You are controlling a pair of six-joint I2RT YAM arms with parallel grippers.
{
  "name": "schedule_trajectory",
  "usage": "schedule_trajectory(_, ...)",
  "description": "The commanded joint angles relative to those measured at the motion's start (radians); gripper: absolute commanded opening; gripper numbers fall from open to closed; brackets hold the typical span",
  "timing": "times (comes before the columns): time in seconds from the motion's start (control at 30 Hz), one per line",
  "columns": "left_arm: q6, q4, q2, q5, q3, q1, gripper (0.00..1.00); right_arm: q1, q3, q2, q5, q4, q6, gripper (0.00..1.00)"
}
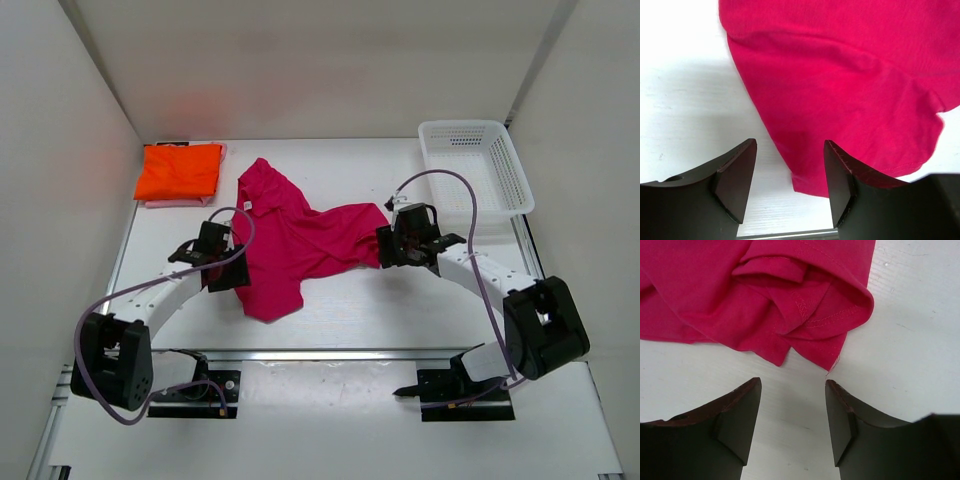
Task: Fold and stack the t-shirts
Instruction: Flatten out the tshirt
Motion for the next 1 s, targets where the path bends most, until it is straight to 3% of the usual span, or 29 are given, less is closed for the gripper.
schedule_trajectory(0.0, -0.004, 0.017, -0.031, -0.006, -0.034, -0.020, 0.67, -0.002, 0.007, 0.008, 0.014, 0.057, -0.013, 0.52)
schedule_trajectory(0.2, -0.024, 0.063, -0.001, -0.003, -0.067, -0.026, 0.67, -0.004, 0.012, 0.043, 0.018, 0.054, -0.013, 0.52)
schedule_trajectory(0.33, -0.040, 0.088, -0.002, 0.029, -0.078, -0.038, 0.59, 0.007, 0.010, 0.046, 0.029, 0.060, -0.017, 0.53)
schedule_trajectory(0.43, -0.044, 0.089, -0.001, 0.027, -0.089, -0.051, 0.49, 0.016, 0.001, 0.062, 0.028, 0.076, -0.020, 0.56)
schedule_trajectory(0.53, -0.046, 0.102, 0.021, 0.046, -0.091, -0.055, 0.32, 0.034, -0.004, 0.075, 0.031, 0.094, -0.026, 0.57)
schedule_trajectory(0.6, -0.049, 0.108, 0.036, 0.044, -0.094, -0.064, 0.15, 0.042, -0.007, 0.111, 0.081, 0.108, -0.029, 0.58)
schedule_trajectory(0.7, -0.050, 0.117, 0.049, 0.046, -0.101, -0.074, 0.00, 0.042, 0.005, 0.149, 0.136, 0.123, -0.039, 0.61)
schedule_trajectory(0.83, -0.047, 0.118, 0.055, 0.040, -0.095, -0.084, 0.00, 0.041, 0.016, 0.195, 0.195, 0.145, -0.037, 0.60)
schedule_trajectory(0.97, -0.049, 0.117, 0.049, 0.046, -0.098, -0.084, 0.00, 0.028, 0.004, 0.194, 0.233, 0.171, -0.026, 0.52)
